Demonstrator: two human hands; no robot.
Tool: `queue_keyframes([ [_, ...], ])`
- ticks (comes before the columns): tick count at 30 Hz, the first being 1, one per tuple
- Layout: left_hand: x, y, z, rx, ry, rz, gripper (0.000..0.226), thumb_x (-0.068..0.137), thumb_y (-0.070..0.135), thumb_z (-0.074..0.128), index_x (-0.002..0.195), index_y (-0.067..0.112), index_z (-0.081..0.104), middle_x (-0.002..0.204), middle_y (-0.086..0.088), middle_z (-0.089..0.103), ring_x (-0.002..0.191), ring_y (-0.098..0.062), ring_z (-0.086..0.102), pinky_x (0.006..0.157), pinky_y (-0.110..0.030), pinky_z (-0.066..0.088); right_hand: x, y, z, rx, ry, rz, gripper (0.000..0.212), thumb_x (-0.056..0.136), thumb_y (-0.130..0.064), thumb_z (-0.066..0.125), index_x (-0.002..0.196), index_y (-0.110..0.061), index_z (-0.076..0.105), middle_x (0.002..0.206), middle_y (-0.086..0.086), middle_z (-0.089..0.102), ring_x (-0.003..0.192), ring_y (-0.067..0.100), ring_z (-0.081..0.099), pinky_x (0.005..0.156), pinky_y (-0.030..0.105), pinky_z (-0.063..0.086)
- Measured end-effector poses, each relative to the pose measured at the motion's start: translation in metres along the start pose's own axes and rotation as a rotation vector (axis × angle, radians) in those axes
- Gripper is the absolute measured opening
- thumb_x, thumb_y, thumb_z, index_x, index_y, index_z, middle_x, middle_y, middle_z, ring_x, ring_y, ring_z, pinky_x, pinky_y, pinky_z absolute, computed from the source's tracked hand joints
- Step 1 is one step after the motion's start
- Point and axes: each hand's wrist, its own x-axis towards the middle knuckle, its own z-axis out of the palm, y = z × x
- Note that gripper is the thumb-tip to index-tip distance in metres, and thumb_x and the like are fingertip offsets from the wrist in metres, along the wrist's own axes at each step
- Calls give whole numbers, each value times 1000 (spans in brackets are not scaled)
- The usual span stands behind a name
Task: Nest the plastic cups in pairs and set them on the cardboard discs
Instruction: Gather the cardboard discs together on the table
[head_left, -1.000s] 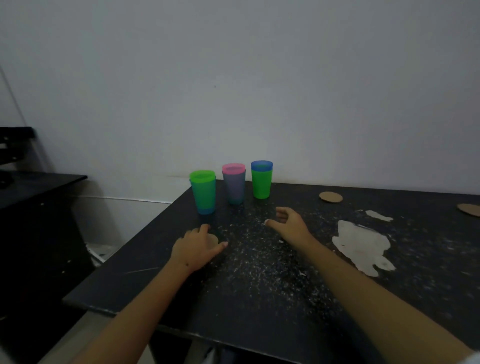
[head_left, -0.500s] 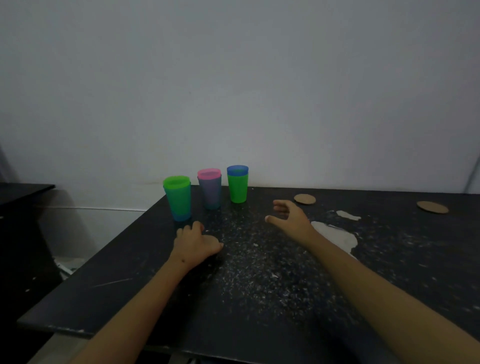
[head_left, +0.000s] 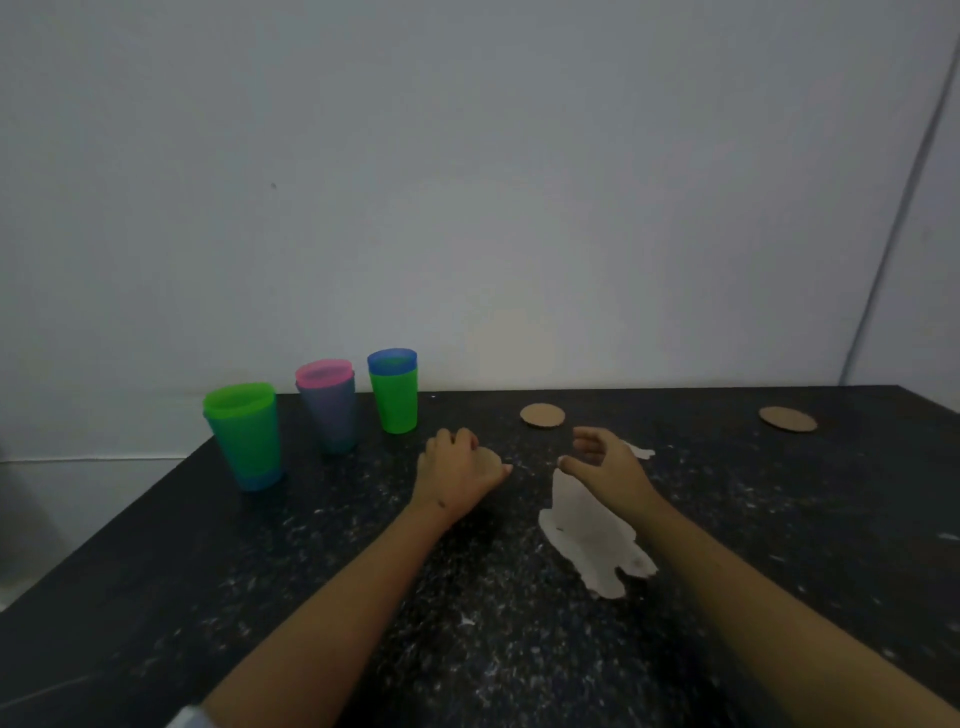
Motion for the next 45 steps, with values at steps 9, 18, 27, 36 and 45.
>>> queue_keyframes([
  [9, 44, 15, 40, 88, 7, -127, 63, 81, 54, 58, 127, 13, 43, 132, -13, 46, 123, -29, 43, 103, -42, 33, 27, 22, 1, -25, -13, 29, 56, 82, -20, 69, 132, -12, 45, 133, 9, 52, 121, 21, 50, 96, 31, 43],
  [18, 53, 2, 63, 5, 70, -190, 60, 89, 46, 43, 137, 11, 31, 137, -11, 42, 128, -27, 36, 107, -43, 26, 73, 28, 21, -187, 75, 21, 48, 82, -20, 67, 126, -12, 49, 124, 10, 55, 108, 19, 53, 88, 31, 49],
  [27, 55, 0, 68, 54, 92, -166, 59, 90, 48, 40, 134, 10, 33, 133, -11, 42, 126, -27, 36, 106, -43, 26, 137, 21, 45, -449, 117, 259, 100, 67, -57, 71, 141, -9, 26, 145, 15, 35, 133, 32, 31, 105, 47, 33],
  [36, 58, -3, 75, 54, 130, -157, 64, 88, 49, 40, 139, 13, 27, 135, -9, 41, 128, -25, 35, 107, -43, 26, 155, 24, 57, -542, 134, 218, 92, 73, -49, 67, 143, -9, 22, 146, 13, 35, 135, 30, 28, 107, 44, 26],
  [45, 51, 6, 65, 148, 165, -48, 76, 80, 58, 43, 142, 17, 25, 155, -13, 17, 142, -33, 13, 112, -52, 16, 100, 30, 3, -416, 194, 185, 93, 71, -48, 71, 143, -14, 23, 144, 13, 39, 134, 33, 29, 107, 48, 28],
])
